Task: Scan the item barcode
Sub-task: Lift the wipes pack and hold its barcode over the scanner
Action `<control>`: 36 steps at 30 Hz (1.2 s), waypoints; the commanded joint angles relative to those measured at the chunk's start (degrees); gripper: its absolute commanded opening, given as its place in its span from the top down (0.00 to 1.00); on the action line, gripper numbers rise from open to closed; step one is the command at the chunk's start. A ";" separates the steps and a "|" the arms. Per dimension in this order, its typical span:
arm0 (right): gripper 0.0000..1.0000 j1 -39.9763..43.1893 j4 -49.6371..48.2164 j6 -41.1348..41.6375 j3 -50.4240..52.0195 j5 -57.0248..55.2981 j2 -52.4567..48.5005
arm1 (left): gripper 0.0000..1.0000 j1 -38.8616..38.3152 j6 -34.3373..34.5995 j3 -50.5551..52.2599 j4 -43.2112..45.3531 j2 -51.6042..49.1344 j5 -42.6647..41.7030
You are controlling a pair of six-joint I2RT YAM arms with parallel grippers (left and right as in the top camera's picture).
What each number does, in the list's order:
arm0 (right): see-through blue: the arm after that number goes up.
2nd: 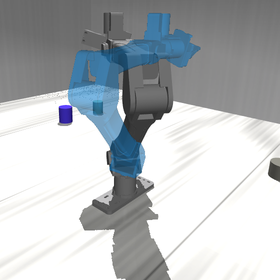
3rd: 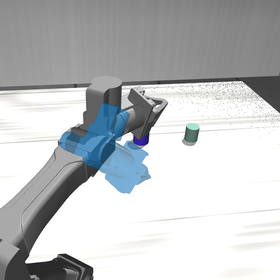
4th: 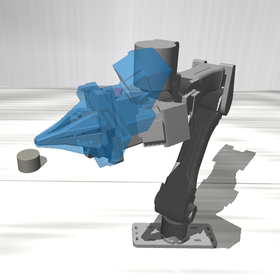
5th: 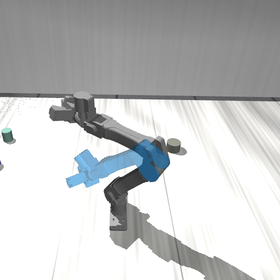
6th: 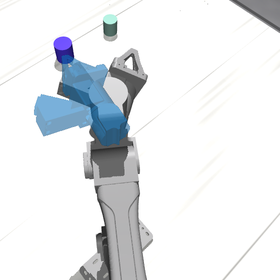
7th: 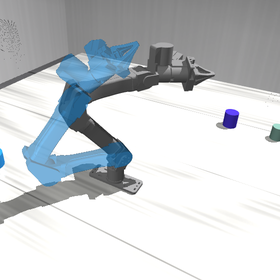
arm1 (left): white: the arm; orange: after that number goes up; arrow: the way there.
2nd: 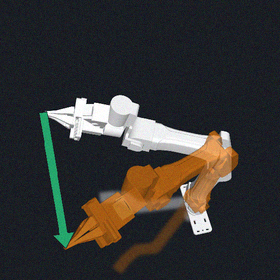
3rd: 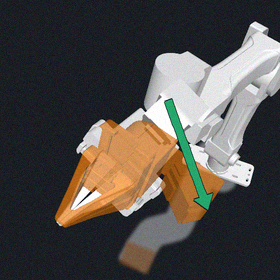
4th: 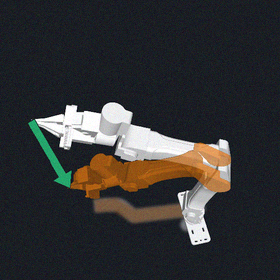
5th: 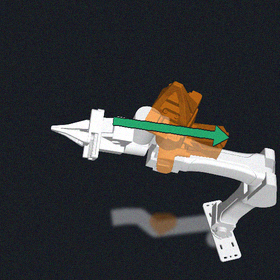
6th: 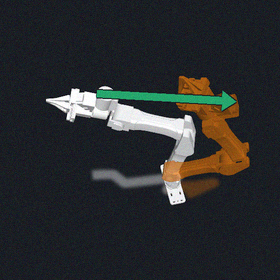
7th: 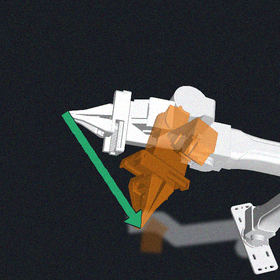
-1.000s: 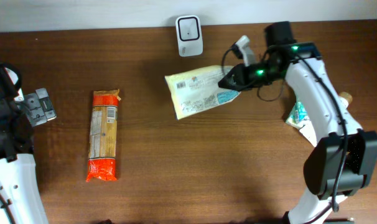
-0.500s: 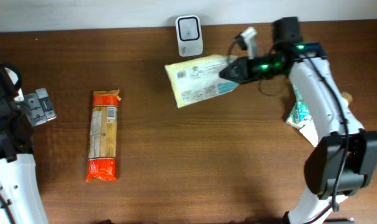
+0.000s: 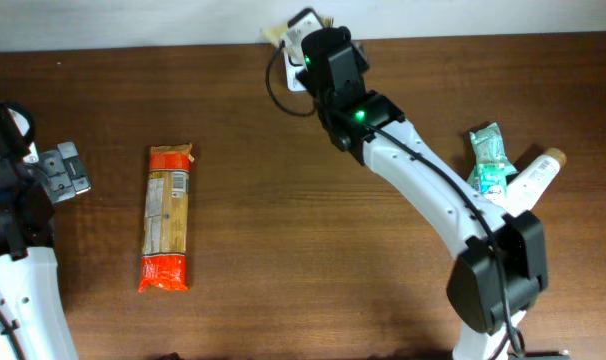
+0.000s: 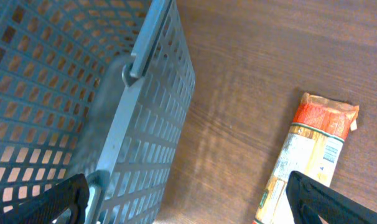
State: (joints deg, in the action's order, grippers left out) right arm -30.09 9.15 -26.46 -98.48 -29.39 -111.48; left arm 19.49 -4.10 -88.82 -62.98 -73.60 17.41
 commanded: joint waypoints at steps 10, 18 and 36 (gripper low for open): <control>0.96 2.80 -36.37 -40.87 -1.01 -9.09 -17.99 | 0.01 0.17 -0.72 -0.31 0.07 0.24 0.42; 0.96 4.61 -43.93 -42.82 -1.01 -8.46 -18.23 | 0.01 0.17 -0.72 -0.31 0.07 0.24 0.42; 0.96 6.38 -52.46 -54.38 -1.03 2.03 -21.97 | 0.01 0.17 -0.74 -0.31 0.07 0.24 0.42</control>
State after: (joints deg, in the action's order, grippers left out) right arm -23.99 -42.35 -80.84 -98.43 -28.12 -133.32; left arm 19.49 -4.10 -88.82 -63.00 -73.60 17.41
